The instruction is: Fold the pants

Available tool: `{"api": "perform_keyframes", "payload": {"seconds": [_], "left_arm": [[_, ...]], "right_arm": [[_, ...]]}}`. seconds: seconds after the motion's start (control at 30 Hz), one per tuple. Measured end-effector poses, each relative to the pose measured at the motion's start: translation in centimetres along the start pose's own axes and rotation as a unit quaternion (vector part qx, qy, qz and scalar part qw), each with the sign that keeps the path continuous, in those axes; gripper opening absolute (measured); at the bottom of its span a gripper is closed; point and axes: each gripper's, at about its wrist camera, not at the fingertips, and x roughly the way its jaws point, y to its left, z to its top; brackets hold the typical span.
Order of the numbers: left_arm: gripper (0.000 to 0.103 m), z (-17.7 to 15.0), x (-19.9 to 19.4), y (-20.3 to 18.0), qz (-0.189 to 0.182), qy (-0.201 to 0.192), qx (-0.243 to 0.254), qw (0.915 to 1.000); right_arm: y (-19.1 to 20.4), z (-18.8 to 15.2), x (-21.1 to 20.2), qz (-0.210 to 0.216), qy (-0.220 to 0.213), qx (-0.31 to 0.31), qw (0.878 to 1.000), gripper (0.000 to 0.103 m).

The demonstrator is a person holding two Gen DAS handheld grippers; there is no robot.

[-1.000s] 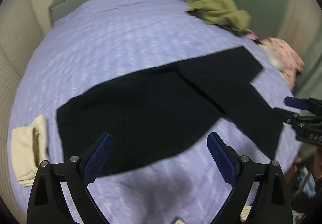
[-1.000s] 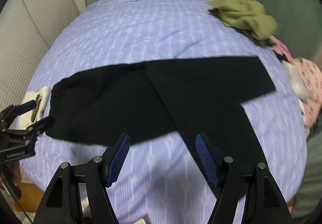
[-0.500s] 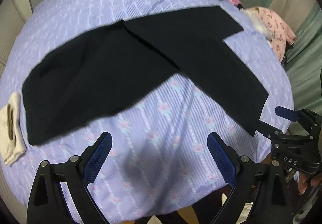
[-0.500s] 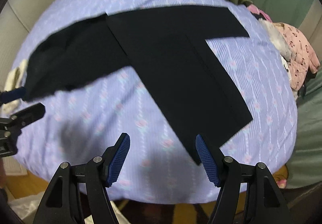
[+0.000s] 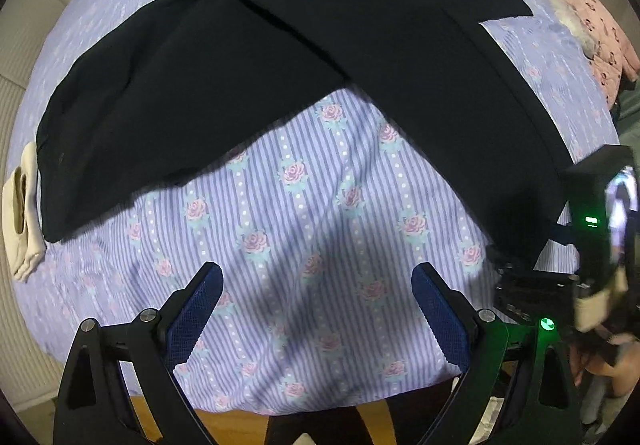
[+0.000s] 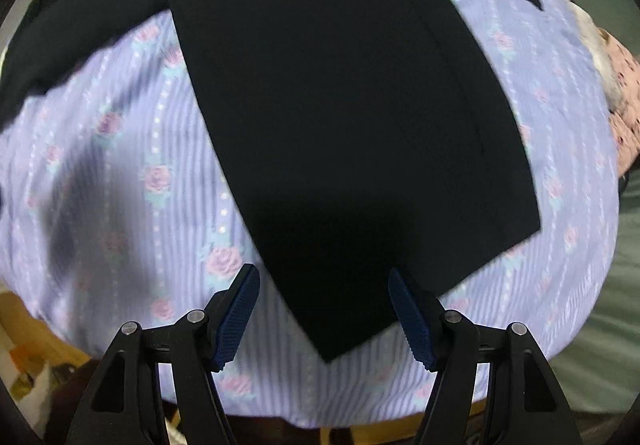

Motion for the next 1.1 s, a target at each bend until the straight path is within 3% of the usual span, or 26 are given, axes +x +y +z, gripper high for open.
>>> {"api": "perform_keyframes", "payload": {"seconds": [0.13,0.2,0.27,0.3,0.5,0.7,0.8,0.9,1.0,1.1], "left_arm": [[0.096,0.4,0.0,-0.3,0.01,0.008,-0.007,0.9999],[0.096,0.8,-0.1,-0.5,0.009,0.008,-0.011,0.9999],[0.096,1.3,-0.2,-0.5,0.005,0.007,-0.016,0.9998],[0.096,1.6,-0.3,-0.6,0.0,0.003,-0.018,0.9998],[0.096,4.0,-2.3,-0.6,-0.01,-0.031,-0.03,0.999],[0.096,8.5,-4.6,-1.1,-0.018,-0.08,-0.033,0.996],[0.096,12.2,-5.6,-2.0,-0.019,-0.115,0.019,0.993],[0.098,17.5,-6.4,-3.2,-0.025,-0.15,0.107,0.9827],[0.098,22.2,-5.5,-5.0,-0.041,-0.144,0.198,0.9688],[0.098,25.6,-3.4,-7.3,-0.032,-0.127,0.272,0.9533]], "right_arm": [[0.2,0.7,1.6,0.001,0.014,-0.021,1.0,0.058],[0.1,0.9,1.4,0.006,0.005,-0.036,0.999,0.045],[-0.6,1.1,0.3,0.02,-0.008,-0.041,0.999,0.016],[-1.2,1.3,-0.6,0.027,-0.014,-0.035,0.999,0.013],[-6.6,2.9,-9.7,0.018,-0.14,0.019,0.99,0.005],[-12.4,9.7,-16.4,-0.027,-0.25,0.045,0.967,0.004],[-15.3,13.3,-17.1,-0.03,-0.271,0.046,0.961,0.004],[-15.9,14.7,-17.3,-0.038,-0.282,0.038,0.958,0.004],[-17.0,15.7,-17.1,-0.038,-0.282,0.043,0.958,0.004],[-17.9,15.9,-16.9,-0.033,-0.28,0.06,0.958,0.004]]}}
